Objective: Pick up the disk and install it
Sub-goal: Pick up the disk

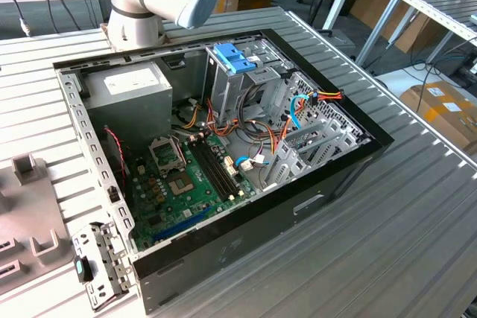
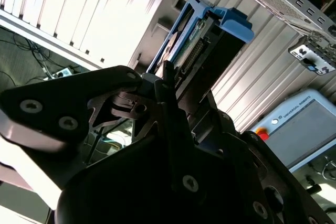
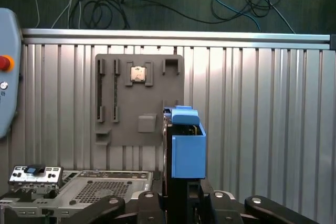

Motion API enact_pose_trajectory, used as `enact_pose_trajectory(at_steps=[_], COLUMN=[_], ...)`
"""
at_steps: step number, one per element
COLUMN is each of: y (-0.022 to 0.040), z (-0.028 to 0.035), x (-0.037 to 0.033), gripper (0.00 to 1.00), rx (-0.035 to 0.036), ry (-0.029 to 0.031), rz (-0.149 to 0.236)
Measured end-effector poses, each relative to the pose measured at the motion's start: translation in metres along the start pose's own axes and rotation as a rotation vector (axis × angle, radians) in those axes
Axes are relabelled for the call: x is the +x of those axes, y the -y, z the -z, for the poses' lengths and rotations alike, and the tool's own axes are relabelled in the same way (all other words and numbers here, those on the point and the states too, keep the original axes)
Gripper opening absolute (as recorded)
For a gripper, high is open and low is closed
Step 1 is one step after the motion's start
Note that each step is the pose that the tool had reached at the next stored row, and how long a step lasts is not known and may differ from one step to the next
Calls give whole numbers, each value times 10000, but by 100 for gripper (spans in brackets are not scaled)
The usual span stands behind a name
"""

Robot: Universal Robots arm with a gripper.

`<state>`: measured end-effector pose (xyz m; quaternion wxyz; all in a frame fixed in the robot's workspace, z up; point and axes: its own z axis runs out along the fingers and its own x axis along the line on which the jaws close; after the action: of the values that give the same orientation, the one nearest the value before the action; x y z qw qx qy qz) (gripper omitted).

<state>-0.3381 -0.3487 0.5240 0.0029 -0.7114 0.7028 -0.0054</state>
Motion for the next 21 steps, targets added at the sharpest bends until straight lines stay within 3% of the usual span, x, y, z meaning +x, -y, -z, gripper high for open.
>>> enact_pose_trajectory(at_steps=[3,13,18,21], y=[106,128,247,351], z=[-9,-11,-18,-22], x=[1,2,3,4], gripper=[35,35,35,35], rx=[0,-1,-1,-1], ry=[0,0,1,1], rz=[1,2,1,0])
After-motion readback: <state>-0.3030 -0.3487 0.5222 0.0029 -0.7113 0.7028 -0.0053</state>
